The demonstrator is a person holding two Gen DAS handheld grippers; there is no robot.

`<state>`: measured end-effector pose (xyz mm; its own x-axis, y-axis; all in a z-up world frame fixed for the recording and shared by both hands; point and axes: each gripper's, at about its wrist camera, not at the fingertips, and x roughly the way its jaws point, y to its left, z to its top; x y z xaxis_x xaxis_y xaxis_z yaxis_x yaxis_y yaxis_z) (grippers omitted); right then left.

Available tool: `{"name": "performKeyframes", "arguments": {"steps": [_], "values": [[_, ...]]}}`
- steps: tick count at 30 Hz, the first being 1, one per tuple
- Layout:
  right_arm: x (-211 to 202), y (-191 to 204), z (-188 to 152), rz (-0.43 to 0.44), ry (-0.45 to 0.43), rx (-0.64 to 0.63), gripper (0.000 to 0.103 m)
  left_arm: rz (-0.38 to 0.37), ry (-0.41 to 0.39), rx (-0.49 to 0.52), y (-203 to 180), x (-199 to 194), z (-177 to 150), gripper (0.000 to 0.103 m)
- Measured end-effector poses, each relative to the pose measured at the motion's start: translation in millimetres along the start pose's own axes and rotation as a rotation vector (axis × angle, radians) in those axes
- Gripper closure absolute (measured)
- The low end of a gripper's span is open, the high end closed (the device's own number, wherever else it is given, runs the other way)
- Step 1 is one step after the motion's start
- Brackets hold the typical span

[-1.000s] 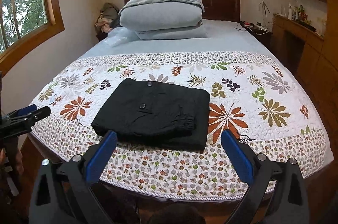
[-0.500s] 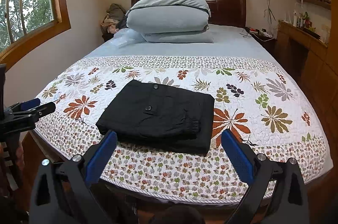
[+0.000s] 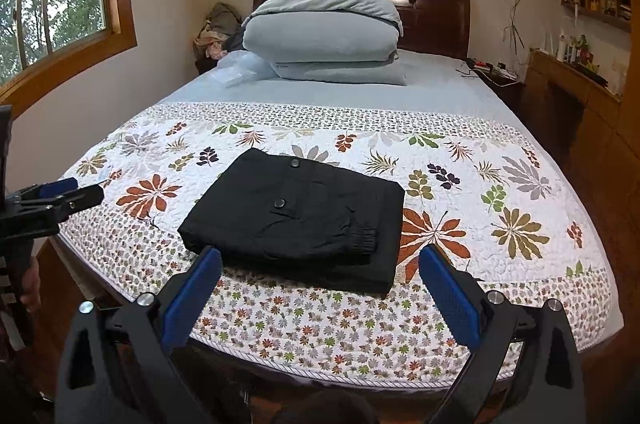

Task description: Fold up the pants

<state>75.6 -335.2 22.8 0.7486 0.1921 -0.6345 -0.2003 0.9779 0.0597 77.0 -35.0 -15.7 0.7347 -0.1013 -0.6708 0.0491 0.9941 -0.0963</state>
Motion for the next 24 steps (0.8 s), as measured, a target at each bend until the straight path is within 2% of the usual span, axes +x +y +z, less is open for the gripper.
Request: {"name": "performKeyframes", "arguments": {"steps": [9,12,24], "values": [[0.0,1.7,0.4,-0.001,-0.003,-0.009,0.003,0.017,-0.009,0.018,-1.5,-0.9,2.6,0.002],[0.3,1.0,0.4,-0.001,-0.004,-0.006,0.003,-0.011,-0.01,0.007,0.3,-1.2,3.0,0.002],[3.3,0.7,-1.4,0.002,0.003,-0.002,0.003,0.013,-0.021,0.009,1.4,-0.6,1.7,0.002]]}}
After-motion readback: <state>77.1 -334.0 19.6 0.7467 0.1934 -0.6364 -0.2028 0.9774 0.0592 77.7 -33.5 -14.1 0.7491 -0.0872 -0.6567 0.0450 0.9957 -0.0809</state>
